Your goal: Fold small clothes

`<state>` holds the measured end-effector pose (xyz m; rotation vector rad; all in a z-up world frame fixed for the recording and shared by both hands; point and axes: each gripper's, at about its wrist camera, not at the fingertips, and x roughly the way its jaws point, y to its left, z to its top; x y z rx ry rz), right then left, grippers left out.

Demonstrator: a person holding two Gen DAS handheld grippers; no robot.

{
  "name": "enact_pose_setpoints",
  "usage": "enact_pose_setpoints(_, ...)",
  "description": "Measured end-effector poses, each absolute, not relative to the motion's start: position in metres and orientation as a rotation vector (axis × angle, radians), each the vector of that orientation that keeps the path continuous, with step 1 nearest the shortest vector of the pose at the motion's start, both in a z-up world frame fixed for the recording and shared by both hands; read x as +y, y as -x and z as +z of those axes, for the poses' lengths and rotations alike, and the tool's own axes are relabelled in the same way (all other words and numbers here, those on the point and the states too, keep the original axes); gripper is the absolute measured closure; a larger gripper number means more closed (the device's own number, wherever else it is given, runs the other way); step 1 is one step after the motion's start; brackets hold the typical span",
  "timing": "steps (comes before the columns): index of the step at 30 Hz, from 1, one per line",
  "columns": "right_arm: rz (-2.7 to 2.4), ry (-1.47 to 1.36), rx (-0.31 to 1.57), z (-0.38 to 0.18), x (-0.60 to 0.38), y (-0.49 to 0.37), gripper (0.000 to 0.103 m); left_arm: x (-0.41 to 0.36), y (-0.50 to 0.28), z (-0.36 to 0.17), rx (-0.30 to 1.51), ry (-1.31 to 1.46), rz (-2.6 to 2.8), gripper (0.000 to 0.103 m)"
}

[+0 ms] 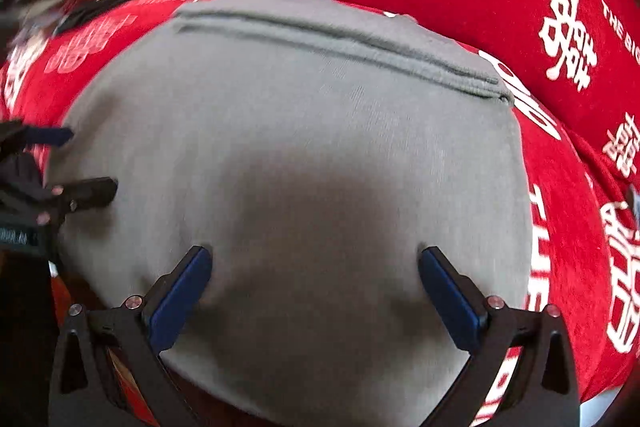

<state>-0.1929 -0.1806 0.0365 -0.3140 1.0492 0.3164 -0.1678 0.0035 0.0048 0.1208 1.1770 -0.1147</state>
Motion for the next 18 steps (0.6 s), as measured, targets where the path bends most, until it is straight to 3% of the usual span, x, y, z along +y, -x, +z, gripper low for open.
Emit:
enact_pose_setpoints(5,0.352,0.464,1.051,0.031,-0.179,0.225,0.000,-0.005,0.179,0.001,1.269,-0.220,-0.165,0.000)
enact_pose_setpoints(8,0.326,0.461,1.103,0.033,-0.182,0.223,0.000,-0.014,0.183,0.009,1.232,-0.211,-0.203,0.000)
enact_pose_setpoints(12,0.351,0.400,1.029,0.044,-0.167,0.218,0.000,-0.040,0.183,-0.003,1.221,-0.316,-0.218,0.000)
enact_pose_setpoints(15,0.311,0.526,1.011,0.033,-0.159,0.217,0.000,-0.033,0.186,-0.002,1.227,-0.313,-0.221,0.000)
enact_pose_setpoints(18,0.326,0.473,1.059,0.028,-0.182,0.220,0.000,-0.013,0.190,-0.005,1.266,-0.277,-0.206,0.000)
